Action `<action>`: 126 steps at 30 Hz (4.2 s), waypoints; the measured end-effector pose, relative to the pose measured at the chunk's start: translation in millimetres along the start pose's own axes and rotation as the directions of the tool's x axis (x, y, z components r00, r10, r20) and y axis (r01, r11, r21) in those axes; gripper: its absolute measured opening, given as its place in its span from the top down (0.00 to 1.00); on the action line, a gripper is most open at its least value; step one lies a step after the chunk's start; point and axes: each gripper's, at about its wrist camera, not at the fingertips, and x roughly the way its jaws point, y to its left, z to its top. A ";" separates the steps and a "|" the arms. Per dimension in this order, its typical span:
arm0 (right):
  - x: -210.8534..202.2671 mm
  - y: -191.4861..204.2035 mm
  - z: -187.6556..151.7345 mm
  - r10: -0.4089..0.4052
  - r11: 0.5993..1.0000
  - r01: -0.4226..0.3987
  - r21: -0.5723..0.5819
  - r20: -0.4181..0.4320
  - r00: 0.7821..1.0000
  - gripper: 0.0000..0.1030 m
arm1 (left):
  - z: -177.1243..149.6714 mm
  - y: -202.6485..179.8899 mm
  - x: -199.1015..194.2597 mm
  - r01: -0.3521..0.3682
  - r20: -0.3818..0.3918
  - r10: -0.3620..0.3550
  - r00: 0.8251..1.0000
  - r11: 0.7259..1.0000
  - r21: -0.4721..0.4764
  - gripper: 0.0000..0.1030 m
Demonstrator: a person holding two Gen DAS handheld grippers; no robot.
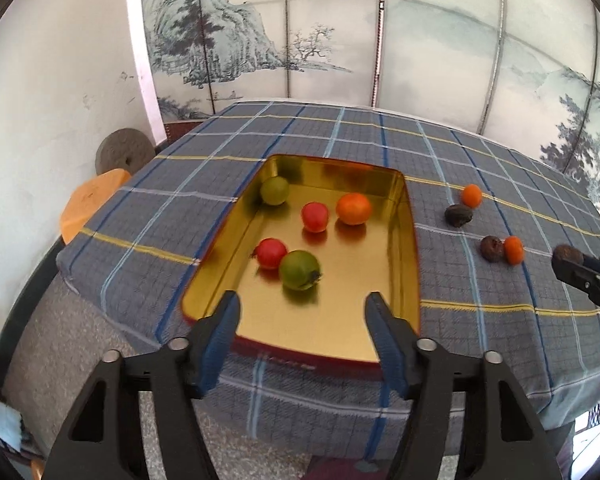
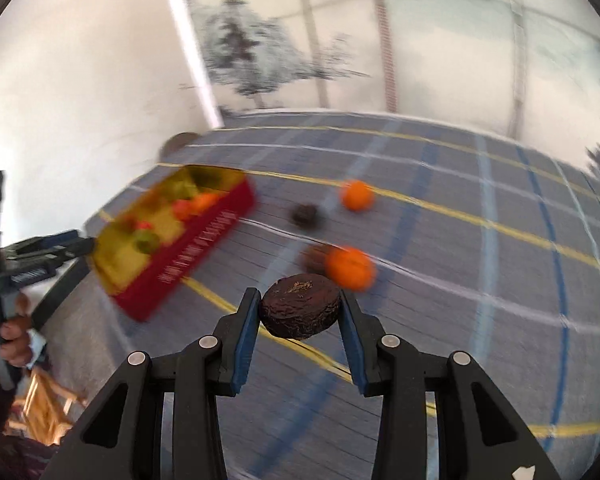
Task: Organize fruits
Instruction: 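Carry the brown date with the right gripper into the tin and release, then grasp a brown date with the left gripper while the right gripper grasps an orange tangerine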
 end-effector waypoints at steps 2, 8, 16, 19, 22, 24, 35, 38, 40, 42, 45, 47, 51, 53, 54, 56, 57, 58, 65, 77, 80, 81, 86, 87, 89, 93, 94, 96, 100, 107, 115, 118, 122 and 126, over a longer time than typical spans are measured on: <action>8.1 20.2 10.9 0.047 0.998 -0.047 -0.031 -0.006 0.999 0.64 | -1.2 6.5 -2.3 0.001 0.002 -0.001 1.000 1.000 -0.011 0.34; 42.2 80.0 38.2 0.202 0.973 -0.206 -0.101 -0.050 0.978 0.64 | -6.2 27.5 -12.0 -0.007 0.002 0.008 1.000 0.998 -0.058 0.20; 106.5 132.6 64.8 0.230 0.945 -0.258 -0.201 -0.149 0.962 0.64 | -11.0 41.8 -14.1 -0.075 -0.019 0.074 0.997 0.995 -0.064 0.10; 130.7 132.0 66.1 0.198 0.951 -0.233 -0.201 -0.183 0.963 0.64 | -12.4 45.6 -14.1 -0.073 -0.024 0.072 0.997 0.995 -0.070 0.09; 146.8 132.1 69.4 0.182 0.955 -0.221 -0.196 -0.199 0.963 0.64 | -14.3 45.1 -15.5 -0.080 -0.013 0.079 0.997 0.995 -0.061 0.09; 153.9 132.7 73.4 0.169 0.957 -0.211 -0.200 -0.205 0.964 0.64 | -14.6 43.0 -15.3 -0.084 -0.013 0.083 0.996 0.995 -0.051 0.09; 131.1 129.1 90.0 0.200 0.964 -0.213 -0.157 -0.094 0.975 0.34 | -14.8 34.9 -12.8 -0.084 -0.021 0.084 0.996 0.996 -0.025 0.09; 112.1 119.7 86.2 0.209 0.968 -0.213 -0.134 -0.049 0.977 0.33 | -15.5 32.3 -13.2 -0.081 -0.021 0.081 0.997 0.997 -0.018 0.09; 97.3 107.6 78.3 0.205 0.972 -0.207 -0.109 -0.022 0.978 0.28 | -15.8 29.7 -13.7 -0.080 -0.021 0.080 0.997 0.997 -0.007 0.09; 82.6 93.7 66.8 0.182 0.979 -0.181 -0.090 0.005 0.983 0.26 | -15.8 27.1 -14.4 -0.072 -0.015 0.072 0.997 0.997 0.000 0.09; 64.7 62.9 47.6 0.134 0.990 -0.134 -0.040 0.019 0.991 0.26 | -15.8 19.8 -15.0 -0.067 -0.011 0.067 0.998 0.997 0.023 0.09; 53.1 31.6 31.9 0.078 0.997 -0.079 0.015 0.015 0.997 0.26 | -15.5 12.3 -15.2 -0.061 -0.014 0.061 0.998 0.997 0.042 0.09; 34.8 -34.9 4.1 -0.088 0.990 0.089 0.108 -0.017 0.996 0.26 | -15.5 -3.6 -16.1 -0.039 -0.019 0.041 0.999 0.996 0.084 0.09; 28.2 -60.3 -7.7 -0.173 0.976 0.178 0.126 -0.048 0.984 0.26 | -15.5 -13.5 -16.4 -0.026 -0.019 0.029 0.999 0.993 0.112 0.09; 24.0 -72.7 -13.2 -0.214 0.967 0.220 0.130 -0.060 0.975 0.26 | -15.4 -17.4 -17.0 -0.013 -0.021 0.016 1.000 0.992 0.123 0.09; 16.5 -93.8 -22.5 -0.279 0.948 0.288 0.137 -0.080 0.957 0.25 | -13.8 -26.6 -17.6 0.030 -0.027 -0.026 0.999 0.989 0.148 0.09; 13.7 -105.6 -26.7 -0.313 0.935 0.325 0.143 -0.097 0.945 0.25 | -12.1 -33.2 -18.0 0.055 -0.030 -0.051 0.998 0.985 0.163 0.09; 11.9 -116.6 -30.2 -0.343 0.922 0.357 0.148 -0.111 0.933 0.24 | -10.1 -40.2 -18.4 0.077 -0.032 -0.073 0.997 0.981 0.179 0.09; 12.0 -160.7 -53.8 -0.381 0.891 0.407 0.201 -0.158 0.911 0.21 | 17.7 -89.0 -4.5 0.239 -0.121 -0.216 0.969 0.946 0.218 0.09; 1.2 -166.2 -55.5 -0.272 0.925 0.281 0.256 -0.072 0.960 0.20 | 73.4 -169.6 104.0 0.443 -0.336 -0.430 0.838 0.895 -0.039 0.55; 2.9 -161.0 -55.8 -0.250 0.937 0.259 0.233 -0.066 0.966 0.20 | 82.6 -178.9 130.6 0.454 -0.350 -0.489 0.799 0.872 -0.183 0.55; 3.1 -160.2 -55.5 -0.241 0.941 0.249 0.230 -0.063 0.968 0.20 | 84.2 -180.5 136.3 0.445 -0.351 -0.491 0.797 0.871 -0.208 0.55; -0.3 -158.7 -56.8 -0.207 0.951 0.210 0.228 -0.037 0.978 0.20 | 85.9 -190.8 167.8 0.365 -0.412 -0.458 0.787 0.886 -0.286 0.55; -0.9 -158.1 -56.9 -0.202 0.953 0.204 0.225 -0.032 0.979 0.20 | 84.1 -191.3 172.3 0.348 -0.424 -0.448 0.787 0.890 -0.293 0.55; -1.8 -156.3 -57.2 -0.190 0.958 0.190 0.217 -0.025 0.982 0.19 | 81.2 -194.4 180.5 0.335 -0.444 -0.451 0.774 0.887 -0.316 0.55; -5.7 -154.0 -57.8 -0.177 0.962 0.174 0.209 -0.001 0.984 0.13 | 83.0 -202.1 178.3 0.305 -0.433 -0.403 0.806 0.911 -0.278 0.55; -6.3 -154.1 -57.8 -0.174 0.963 0.169 0.209 0.003 0.985 0.13 | 82.6 -202.7 177.9 0.302 -0.433 -0.399 0.808 0.912 -0.276 0.55; -7.2 -154.5 -57.9 -0.169 0.964 0.163 0.210 0.008 0.986 0.13 | 79.2 -203.2 174.3 0.286 -0.439 -0.381 0.813 0.920 -0.268 0.60; -9.2 -154.3 -58.1 -0.161 0.966 0.154 0.207 0.019 0.987 0.11 | 64.4 -201.0 160.6 0.270 -0.438 -0.354 0.826 0.931 -0.244 0.61; -9.1 -155.4 -57.2 -0.159 0.967 0.152 0.206 0.021 0.987 0.09 | 66.1 -205.9 161.4 0.295 -0.422 -0.338 0.841 0.941 -0.165 0.60; -7.5 -155.8 -57.4 -0.160 0.966 0.155 0.207 0.010 0.987 0.08 | 66.4 -213.0 160.8 0.320 -0.395 -0.311 0.865 0.946 -0.045 0.72; -6.3 -156.2 -57.1 -0.159 0.966 0.155 0.207 0.002 0.987 0.08 | 55.8 -200.3 148.6 0.333 -0.385 -0.337 0.859 0.940 -0.080 0.72; -4.5 -154.3 -57.0 -0.160 0.968 0.159 0.194 -0.009 0.987 0.08 | 35.9 -186.4 123.8 0.311 -0.341 -0.300 0.891 0.950 -0.022 0.72; -3.1 -130.4 -48.4 -0.097 0.988 0.094 0.121 0.020 0.995 0.08 | 27.5 -176.7 103.2 0.329 -0.306 -0.316 0.898 0.944 -0.007 0.72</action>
